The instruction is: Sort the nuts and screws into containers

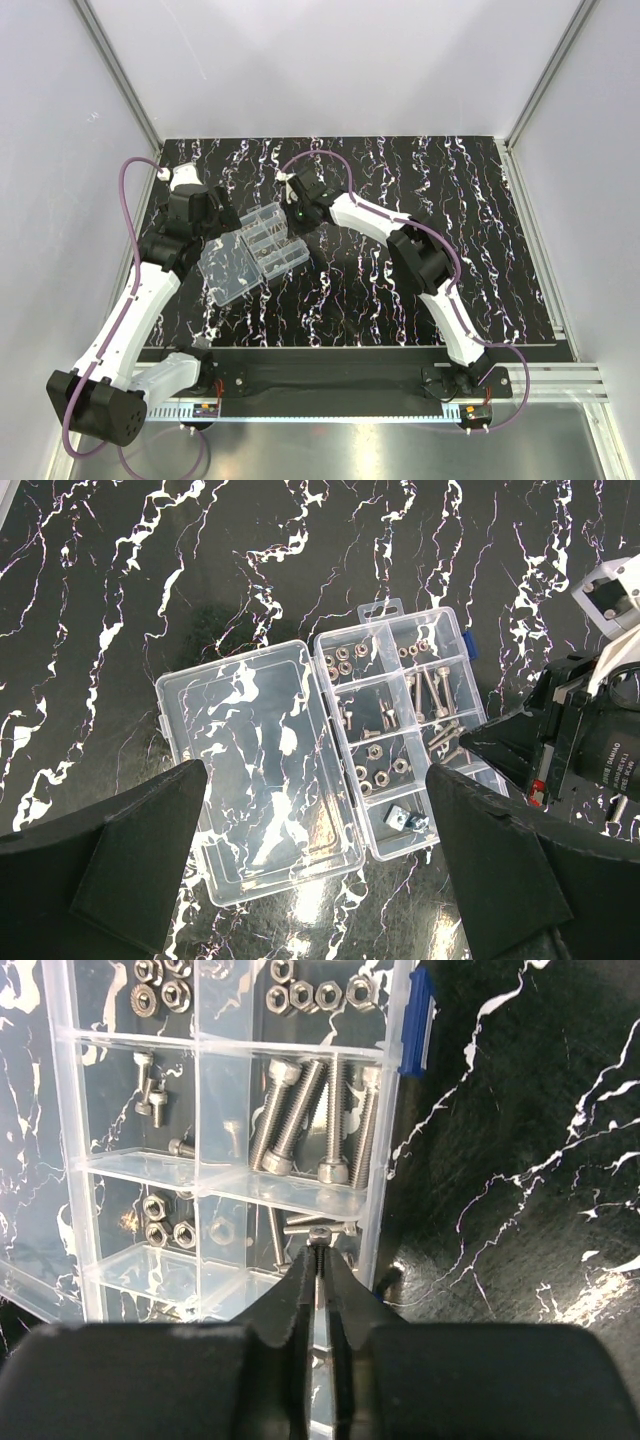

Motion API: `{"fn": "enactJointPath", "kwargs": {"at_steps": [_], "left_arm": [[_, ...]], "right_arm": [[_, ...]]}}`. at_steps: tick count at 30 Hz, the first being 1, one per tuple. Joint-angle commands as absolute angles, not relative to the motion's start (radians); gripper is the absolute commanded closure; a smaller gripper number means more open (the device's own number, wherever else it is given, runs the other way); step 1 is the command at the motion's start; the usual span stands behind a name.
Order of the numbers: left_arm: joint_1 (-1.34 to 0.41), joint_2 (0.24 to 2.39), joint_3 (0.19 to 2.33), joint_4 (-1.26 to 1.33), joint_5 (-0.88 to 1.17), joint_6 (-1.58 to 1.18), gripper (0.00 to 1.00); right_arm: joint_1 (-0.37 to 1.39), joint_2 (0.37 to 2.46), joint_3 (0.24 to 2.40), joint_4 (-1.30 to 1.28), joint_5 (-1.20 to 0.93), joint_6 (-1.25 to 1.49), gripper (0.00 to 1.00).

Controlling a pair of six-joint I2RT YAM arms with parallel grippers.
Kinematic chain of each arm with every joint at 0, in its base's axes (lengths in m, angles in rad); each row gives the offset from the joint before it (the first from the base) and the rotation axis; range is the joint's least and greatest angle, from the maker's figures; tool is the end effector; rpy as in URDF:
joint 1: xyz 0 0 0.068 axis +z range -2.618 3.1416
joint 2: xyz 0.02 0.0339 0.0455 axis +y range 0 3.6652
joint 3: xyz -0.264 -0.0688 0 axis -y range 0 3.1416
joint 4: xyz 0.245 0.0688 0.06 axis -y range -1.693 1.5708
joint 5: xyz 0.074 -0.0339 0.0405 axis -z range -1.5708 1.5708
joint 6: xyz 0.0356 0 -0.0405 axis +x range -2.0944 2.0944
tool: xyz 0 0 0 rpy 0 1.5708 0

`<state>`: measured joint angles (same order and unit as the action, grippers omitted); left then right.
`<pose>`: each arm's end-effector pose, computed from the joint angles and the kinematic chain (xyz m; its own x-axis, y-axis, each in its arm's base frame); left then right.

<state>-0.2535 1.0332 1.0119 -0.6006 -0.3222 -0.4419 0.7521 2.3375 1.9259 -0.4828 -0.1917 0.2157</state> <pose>0.2145 -0.0439 0.3322 -0.5050 -0.2882 -0.8136 -0.2514 0.9509 -0.1808 0.3750 0.3601 0.1756 -0.7185 -0.3844 -0.5797 -0.6183 0.7347 0.2791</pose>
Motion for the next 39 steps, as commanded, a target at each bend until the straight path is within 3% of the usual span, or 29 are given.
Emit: {"fn": "enactJointPath", "kwargs": {"at_steps": [1, 9, 15, 20, 26, 30, 39], "left_arm": [[-0.255, 1.022, 1.015, -0.568, -0.327, -0.433, 0.01], [-0.255, 1.016, 1.015, -0.569, -0.33, -0.433, 0.01], [-0.255, 1.014, 1.015, -0.569, -0.328, -0.433, 0.01], [-0.256, 1.009, 1.015, -0.568, -0.322, -0.434, 0.01], [-0.255, 1.009, 1.015, -0.568, -0.319, -0.434, 0.01], [-0.256, 1.014, 1.015, -0.566, -0.316, -0.434, 0.01], [-0.256, 1.016, 1.015, -0.565, -0.308, -0.436, 0.01]], "right_arm": [[0.767, 2.319, 1.973, -0.486, -0.167, 0.203, 0.83], [0.767, 2.3, 2.017, -0.523, -0.192, 0.216, 0.59], [0.765, 2.244, 2.098, -0.599, -0.105, 0.256, 0.59], [0.72, 2.185, 2.109, -0.695, 0.174, 0.342, 0.55], [0.553, 2.019, 1.812, -0.707, 0.192, 0.56, 0.57], [0.541, 1.931, 1.593, -0.692, 0.255, 0.595, 0.57], [0.54, 1.965, 1.529, -0.678, 0.233, 0.634, 0.59]]}}
